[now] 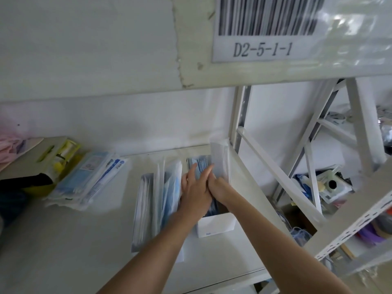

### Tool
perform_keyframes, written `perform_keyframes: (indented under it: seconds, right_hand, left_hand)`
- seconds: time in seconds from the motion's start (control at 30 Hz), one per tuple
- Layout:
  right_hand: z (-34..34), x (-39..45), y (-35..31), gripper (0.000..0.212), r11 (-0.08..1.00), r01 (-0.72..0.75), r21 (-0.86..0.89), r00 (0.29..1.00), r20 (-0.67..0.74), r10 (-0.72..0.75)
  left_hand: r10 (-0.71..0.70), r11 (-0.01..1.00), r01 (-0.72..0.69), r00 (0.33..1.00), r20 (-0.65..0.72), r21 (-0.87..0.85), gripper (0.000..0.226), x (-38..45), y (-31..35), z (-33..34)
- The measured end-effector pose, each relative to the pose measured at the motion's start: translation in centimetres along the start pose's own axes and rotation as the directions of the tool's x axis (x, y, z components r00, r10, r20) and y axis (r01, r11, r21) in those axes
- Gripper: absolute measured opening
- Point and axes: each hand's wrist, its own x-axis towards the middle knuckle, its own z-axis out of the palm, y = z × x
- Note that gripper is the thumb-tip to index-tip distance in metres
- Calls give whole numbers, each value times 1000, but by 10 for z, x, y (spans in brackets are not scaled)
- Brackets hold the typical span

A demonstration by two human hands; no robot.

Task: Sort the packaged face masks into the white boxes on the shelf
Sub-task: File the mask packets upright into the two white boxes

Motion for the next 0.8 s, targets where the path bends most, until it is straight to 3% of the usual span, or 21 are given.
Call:
perform_keyframes:
  seconds: [0.07,0.13,0.17,0.2,0.27,0.33,0.43,0.57,0.63,0.7,0.8]
  right_hand:
    - [-3,-1,7,33,974,226,7,936,-279,-215]
    - [-12,-5,9,20,908,392,-147,731,-550,-405]
    - [-16,-4,10,25,891,404,-205,658,-612,-439]
    - [-19,0,13,32,901,386,-201,646,-638,-419]
    - [-23,6,16,33,949,299,-102,759,-577,-302]
    - [-21,8,18,26,957,254,-137,847,-447,-289]
    - [-14,7,20,22,900,388,-198,835,-337,-434]
    - [-8,2,17,37,942,313,-120,921,-204,-332]
    - [-10,1,16,35,960,272,-67,943,-183,-280]
    - [-13,0,15,27,957,287,-38,939,-188,-289]
    - [-18,-2,11,15,937,336,92,926,-212,-312]
  left_hand:
    - [23,997,-22,1000,7,-75,47,0,3,0]
    - [8,999,-6,999,47,-34,46,-1,6,0]
    - [-2,1000,2,997,72,6,46,-1,7,-1]
    - [-16,1000,15,996,87,10,44,-2,8,-2]
    - [-42,997,47,995,90,-54,34,-4,13,-6]
    - [-61,991,68,996,63,-114,27,-6,17,-8]
    - [-73,980,81,996,53,-179,30,-11,22,-14]
    - [-76,987,80,997,32,-139,42,-9,21,-17]
    - [-173,921,161,985,-3,-354,36,-4,22,-16]
    - [-289,769,223,957,-15,-599,28,1,24,-19]
    - [-301,682,191,953,-34,-706,16,4,27,-23]
